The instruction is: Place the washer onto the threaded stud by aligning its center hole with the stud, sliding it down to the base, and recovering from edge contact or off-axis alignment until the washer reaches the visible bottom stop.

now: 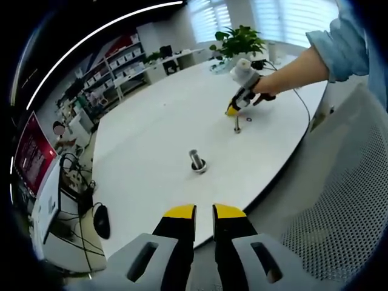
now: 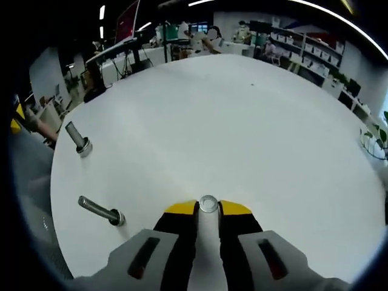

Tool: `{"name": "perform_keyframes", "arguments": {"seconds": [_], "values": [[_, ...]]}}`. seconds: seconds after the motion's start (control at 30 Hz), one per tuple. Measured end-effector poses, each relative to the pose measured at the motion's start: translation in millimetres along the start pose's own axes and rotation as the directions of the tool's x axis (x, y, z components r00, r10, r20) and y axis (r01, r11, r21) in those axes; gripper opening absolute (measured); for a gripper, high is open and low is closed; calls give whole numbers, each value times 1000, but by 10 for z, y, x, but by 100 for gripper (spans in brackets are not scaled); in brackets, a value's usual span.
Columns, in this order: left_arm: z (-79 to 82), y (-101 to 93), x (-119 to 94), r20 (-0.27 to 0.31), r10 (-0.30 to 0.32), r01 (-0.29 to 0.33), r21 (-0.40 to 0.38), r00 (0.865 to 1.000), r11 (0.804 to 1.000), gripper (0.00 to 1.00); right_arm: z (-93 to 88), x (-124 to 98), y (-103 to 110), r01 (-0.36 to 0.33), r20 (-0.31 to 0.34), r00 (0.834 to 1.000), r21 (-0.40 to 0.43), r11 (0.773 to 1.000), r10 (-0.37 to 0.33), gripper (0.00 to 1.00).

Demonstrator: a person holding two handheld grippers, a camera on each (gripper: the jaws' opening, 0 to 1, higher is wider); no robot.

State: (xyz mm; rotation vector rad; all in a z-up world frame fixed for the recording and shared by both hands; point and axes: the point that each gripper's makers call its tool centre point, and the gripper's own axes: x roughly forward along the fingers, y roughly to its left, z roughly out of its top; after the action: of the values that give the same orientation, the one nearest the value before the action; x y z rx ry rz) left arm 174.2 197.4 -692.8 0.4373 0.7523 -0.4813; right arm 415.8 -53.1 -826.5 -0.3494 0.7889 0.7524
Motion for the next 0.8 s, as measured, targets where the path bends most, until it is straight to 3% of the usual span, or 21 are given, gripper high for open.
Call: {"name": "perform_keyframes", "arguments": {"seconds": [0.57, 0.8], "values": [[74, -18, -20, 40, 1, -2, 18, 999, 1000, 8, -357, -268, 338, -65, 23, 997, -73, 995, 67, 14], [94, -41, -24, 49, 0, -2, 33, 999, 999, 9, -474, -338, 469, -95, -29, 995, -131, 987, 92, 14]]}}
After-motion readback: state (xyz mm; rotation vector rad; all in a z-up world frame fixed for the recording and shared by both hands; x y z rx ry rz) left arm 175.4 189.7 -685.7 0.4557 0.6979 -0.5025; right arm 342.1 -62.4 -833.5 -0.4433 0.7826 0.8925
